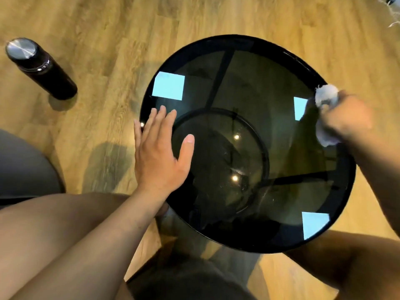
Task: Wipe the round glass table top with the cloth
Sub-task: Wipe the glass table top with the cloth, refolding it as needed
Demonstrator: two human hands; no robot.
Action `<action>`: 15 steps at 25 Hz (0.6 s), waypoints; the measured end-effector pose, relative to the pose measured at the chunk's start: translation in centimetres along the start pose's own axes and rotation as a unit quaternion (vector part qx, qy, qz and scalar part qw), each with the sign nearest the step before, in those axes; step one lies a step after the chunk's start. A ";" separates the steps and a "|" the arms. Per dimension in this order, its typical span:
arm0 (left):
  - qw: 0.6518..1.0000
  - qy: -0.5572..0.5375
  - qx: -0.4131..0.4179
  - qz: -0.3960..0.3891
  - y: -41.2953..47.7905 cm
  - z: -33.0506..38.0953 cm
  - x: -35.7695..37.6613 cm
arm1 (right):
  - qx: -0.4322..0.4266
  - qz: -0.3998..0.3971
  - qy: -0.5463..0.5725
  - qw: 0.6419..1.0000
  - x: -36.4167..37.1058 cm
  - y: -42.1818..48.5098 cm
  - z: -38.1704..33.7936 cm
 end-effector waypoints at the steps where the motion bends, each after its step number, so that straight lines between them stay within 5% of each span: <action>1: 1.000 0.001 0.001 -0.002 0.0 0.0 0.1 | -0.026 -0.013 0.005 1.000 0.2 0.4 -3.0; 9: 0.999 -0.033 -0.001 0.015 0.0 -0.3 -0.3 | -0.320 -0.052 0.064 0.944 2.8 -12.4 -30.7; 12: 0.998 -0.050 -0.003 0.024 -0.2 -0.2 -0.5 | -0.400 -0.095 0.080 0.908 3.7 -17.1 -29.0; 15: 0.999 -0.032 0.000 0.020 -0.1 0.0 -0.5 | -0.389 -0.096 0.074 0.913 4.6 -21.3 -20.6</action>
Point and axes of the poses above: each hand's wrist, its own y-axis towards the middle knuckle, its own x-axis out of the palm, z = x × y, the point moved 9 cm from there along y, towards the middle knuckle, and after that the axes turned 7 degrees about -z, right-handed, at the moved point
